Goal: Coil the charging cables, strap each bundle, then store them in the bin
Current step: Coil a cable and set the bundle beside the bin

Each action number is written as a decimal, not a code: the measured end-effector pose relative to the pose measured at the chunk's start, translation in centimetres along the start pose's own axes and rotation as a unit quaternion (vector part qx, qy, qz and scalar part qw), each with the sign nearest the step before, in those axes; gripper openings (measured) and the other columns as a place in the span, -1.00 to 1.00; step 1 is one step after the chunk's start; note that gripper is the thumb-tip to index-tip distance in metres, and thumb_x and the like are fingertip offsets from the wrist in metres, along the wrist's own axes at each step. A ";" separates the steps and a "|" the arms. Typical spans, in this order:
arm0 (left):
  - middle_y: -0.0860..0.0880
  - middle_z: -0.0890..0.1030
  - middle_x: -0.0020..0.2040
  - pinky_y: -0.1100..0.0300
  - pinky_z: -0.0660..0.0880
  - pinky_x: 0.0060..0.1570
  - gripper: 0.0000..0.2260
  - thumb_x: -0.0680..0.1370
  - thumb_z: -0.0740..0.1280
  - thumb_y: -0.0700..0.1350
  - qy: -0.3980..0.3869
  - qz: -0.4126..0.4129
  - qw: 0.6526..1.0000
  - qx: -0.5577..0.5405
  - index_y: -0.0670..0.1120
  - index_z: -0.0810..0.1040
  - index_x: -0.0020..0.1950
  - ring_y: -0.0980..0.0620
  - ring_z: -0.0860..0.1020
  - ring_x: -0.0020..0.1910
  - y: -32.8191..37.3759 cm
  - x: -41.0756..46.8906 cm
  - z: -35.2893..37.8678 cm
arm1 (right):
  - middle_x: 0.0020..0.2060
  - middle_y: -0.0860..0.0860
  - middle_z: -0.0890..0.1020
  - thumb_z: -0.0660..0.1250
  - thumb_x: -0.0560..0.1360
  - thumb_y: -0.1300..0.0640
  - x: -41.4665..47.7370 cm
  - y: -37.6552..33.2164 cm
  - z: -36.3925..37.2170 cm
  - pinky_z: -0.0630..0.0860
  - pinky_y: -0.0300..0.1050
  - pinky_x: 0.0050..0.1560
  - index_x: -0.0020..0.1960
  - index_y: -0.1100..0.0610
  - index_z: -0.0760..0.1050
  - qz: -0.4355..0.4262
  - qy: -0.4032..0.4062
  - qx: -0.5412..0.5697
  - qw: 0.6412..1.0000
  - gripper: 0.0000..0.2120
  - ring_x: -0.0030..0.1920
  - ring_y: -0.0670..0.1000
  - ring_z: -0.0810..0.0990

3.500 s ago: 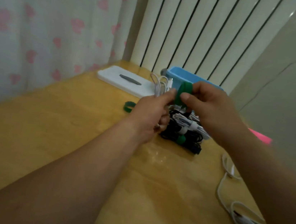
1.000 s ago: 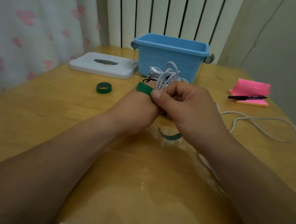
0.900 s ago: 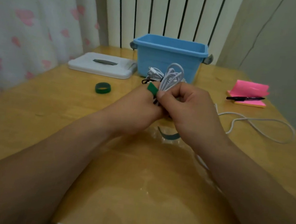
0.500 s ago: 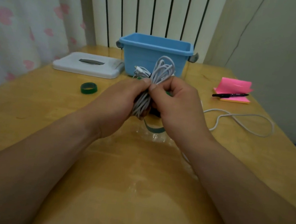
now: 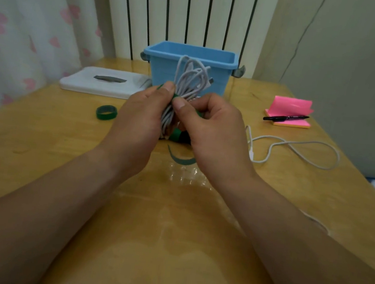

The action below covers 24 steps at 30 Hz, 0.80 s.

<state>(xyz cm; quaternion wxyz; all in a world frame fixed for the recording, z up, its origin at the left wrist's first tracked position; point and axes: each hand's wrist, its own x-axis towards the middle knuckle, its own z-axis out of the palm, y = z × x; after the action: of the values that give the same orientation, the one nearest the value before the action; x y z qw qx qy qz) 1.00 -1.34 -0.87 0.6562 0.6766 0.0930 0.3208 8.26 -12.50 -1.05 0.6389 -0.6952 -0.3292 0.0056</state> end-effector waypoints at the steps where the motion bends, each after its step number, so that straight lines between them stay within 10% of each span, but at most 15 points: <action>1: -0.11 0.77 0.12 0.11 0.66 0.10 -0.66 0.81 0.14 -0.06 0.006 0.006 1.000 0.012 -0.15 0.68 0.28 -0.02 0.74 0.15 0.2 -0.1 0.2 | -0.24 -0.02 0.71 0.50 0.57 -0.06 0.0 0.1 0.0 0.59 -0.18 -0.21 -0.12 0.10 0.61 0.001 0.008 0.001 1.000 -0.76 -0.21 -0.07 0.68; 17: -0.01 0.52 -0.31 0.22 0.35 -0.46 -0.71 0.79 0.16 -0.06 -0.010 -0.021 1.000 -0.011 -0.12 0.62 0.32 0.10 0.43 -0.39 -0.2 1.2 -1.2 | -0.15 0.07 0.74 0.41 0.65 0.16 0.4 1.2 -0.1 0.66 0.20 0.19 0.26 0.14 0.59 0.019 -0.134 0.146 0.980 -0.80 -0.03 0.13 0.76; 24: -0.03 0.40 -0.35 0.23 0.28 -0.51 -0.67 0.78 0.17 0.05 -0.129 -0.054 0.990 -0.020 -0.10 0.63 0.28 0.09 0.34 -0.44 0.0 1.3 -2.0 | -0.22 0.15 0.61 0.28 0.68 0.34 0.3 0.6 -1.7 0.54 -0.36 -0.34 0.26 0.33 0.50 0.040 -0.218 0.217 0.951 -0.84 -0.42 -0.16 0.63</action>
<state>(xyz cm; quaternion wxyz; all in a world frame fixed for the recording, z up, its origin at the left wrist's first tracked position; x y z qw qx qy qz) 0.93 1.07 -0.59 0.6923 0.6933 0.0379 0.1964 9.44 -13.82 -1.14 0.6858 -0.5346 -0.4234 0.2541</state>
